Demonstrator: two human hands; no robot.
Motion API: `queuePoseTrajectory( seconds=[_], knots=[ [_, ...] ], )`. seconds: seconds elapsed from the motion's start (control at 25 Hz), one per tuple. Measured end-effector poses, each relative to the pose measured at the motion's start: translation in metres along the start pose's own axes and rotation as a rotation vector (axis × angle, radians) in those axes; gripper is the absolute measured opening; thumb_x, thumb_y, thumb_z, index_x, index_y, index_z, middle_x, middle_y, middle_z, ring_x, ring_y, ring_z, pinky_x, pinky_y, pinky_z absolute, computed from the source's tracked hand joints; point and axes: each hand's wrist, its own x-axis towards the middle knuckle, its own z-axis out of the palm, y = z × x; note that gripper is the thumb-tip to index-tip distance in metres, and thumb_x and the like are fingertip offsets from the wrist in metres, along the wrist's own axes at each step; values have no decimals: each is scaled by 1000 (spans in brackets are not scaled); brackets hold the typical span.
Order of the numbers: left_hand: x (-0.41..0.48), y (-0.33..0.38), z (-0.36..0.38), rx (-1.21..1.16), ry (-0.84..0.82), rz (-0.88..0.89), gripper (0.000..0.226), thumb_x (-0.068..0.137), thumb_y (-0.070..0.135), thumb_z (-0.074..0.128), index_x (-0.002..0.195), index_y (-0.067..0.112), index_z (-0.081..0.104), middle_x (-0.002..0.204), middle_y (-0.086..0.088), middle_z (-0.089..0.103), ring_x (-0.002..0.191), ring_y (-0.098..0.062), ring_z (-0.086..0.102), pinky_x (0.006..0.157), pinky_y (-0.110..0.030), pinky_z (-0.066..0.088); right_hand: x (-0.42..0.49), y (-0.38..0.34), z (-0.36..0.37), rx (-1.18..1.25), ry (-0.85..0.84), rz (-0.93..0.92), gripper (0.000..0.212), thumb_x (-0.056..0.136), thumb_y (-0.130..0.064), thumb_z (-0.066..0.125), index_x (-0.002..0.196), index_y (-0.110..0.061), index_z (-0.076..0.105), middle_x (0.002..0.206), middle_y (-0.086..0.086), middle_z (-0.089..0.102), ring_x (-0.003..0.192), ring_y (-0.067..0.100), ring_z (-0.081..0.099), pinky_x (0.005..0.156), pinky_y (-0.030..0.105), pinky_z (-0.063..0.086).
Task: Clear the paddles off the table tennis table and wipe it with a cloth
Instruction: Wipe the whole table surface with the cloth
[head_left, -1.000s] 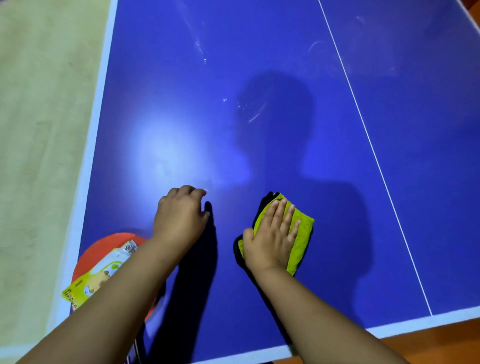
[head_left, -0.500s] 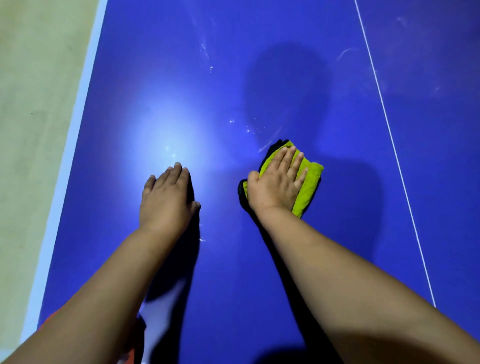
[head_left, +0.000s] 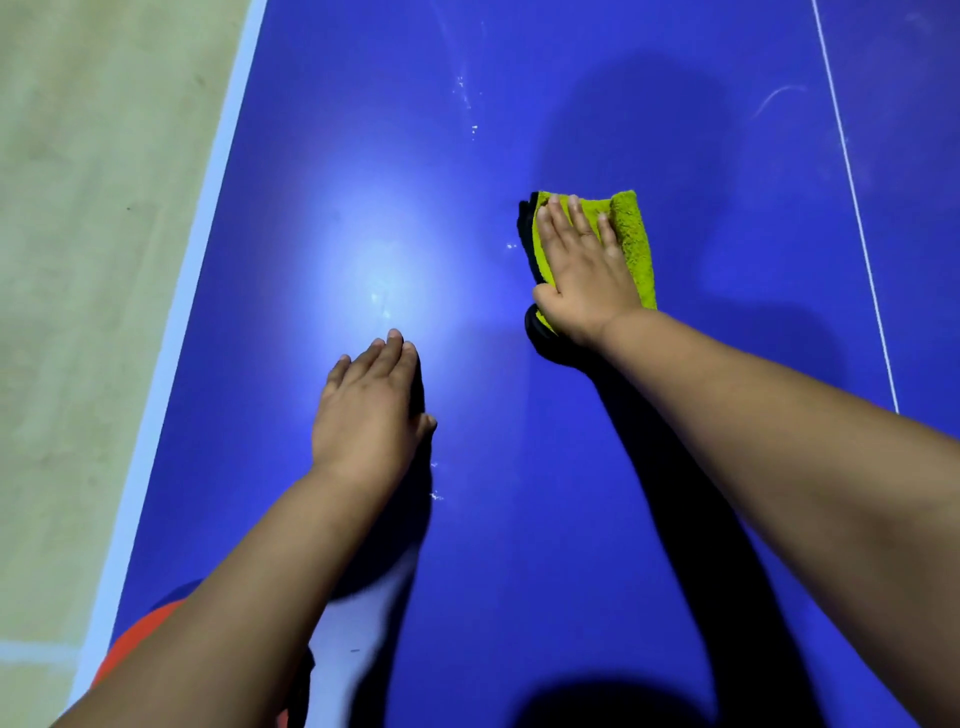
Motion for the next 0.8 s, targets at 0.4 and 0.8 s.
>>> queuePoseTrajectory(
  seconds=[0.4,0.8],
  knots=[
    [-36,-23,-13,-16,96,88,53,91,20,53,140,7,38,151,-11,29,140,-25,24,113,-37,14,-124,-71,19,-32,-38,-302,87,70,-37,24,152,-8,16,160,9,9,148,26,3,119,42,-2],
    [-153,-87,-29,-46,286,88,9,73,6,66,65,7,68,66,-12,60,68,-35,54,63,-36,41,-306,-170,47,19,-10,-203,87,66,-34,36,148,-5,31,156,11,24,146,28,17,114,44,13]
  ],
)
